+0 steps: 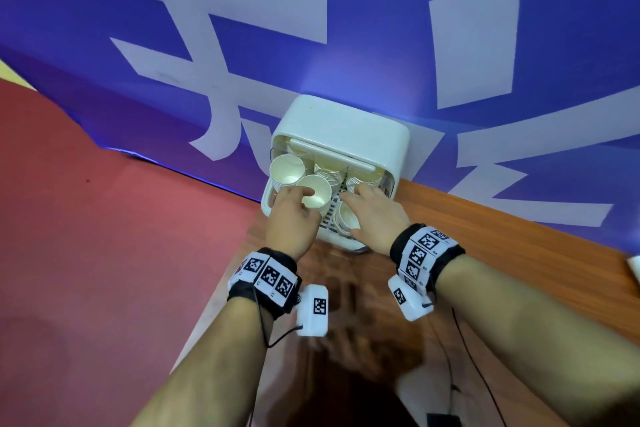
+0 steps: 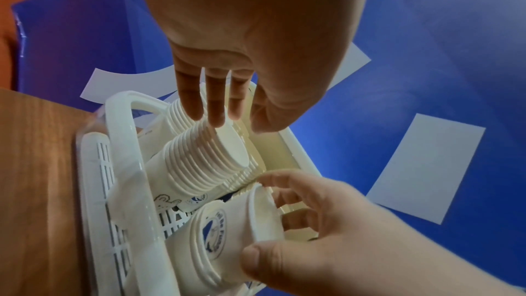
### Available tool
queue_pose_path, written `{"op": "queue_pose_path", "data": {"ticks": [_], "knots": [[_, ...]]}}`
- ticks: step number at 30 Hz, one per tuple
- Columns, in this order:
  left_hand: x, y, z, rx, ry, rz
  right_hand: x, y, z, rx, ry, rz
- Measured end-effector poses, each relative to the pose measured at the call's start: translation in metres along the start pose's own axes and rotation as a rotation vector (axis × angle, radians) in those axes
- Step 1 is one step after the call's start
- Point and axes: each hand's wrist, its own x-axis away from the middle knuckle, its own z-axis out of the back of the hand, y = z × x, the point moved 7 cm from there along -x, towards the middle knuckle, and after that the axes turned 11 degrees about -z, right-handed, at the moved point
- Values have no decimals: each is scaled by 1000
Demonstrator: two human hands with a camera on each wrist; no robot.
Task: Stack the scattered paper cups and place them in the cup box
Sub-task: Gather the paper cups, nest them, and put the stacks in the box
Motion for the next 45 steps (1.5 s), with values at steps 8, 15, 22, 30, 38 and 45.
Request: {"op": "queue_pose_path", "data": {"ticks": [8, 15, 22, 30, 38, 45], "knots": [[-3, -18, 11, 25, 43, 36, -23, 1, -26, 48, -103, -17], [2, -26, 10, 21, 9, 52, -32, 5, -35, -3, -95, -47], [12, -4, 21, 10, 20, 34, -15, 13, -28, -118, -71, -61], [22, 70, 7, 6, -7, -58, 37, 52, 11, -278, -4, -52], [42, 157, -62, -27, -104, -174, 117, 160, 33, -350, 97, -187], [65, 235, -142, 9, -211, -255, 191, 271, 36, -391, 149, -335]]}}
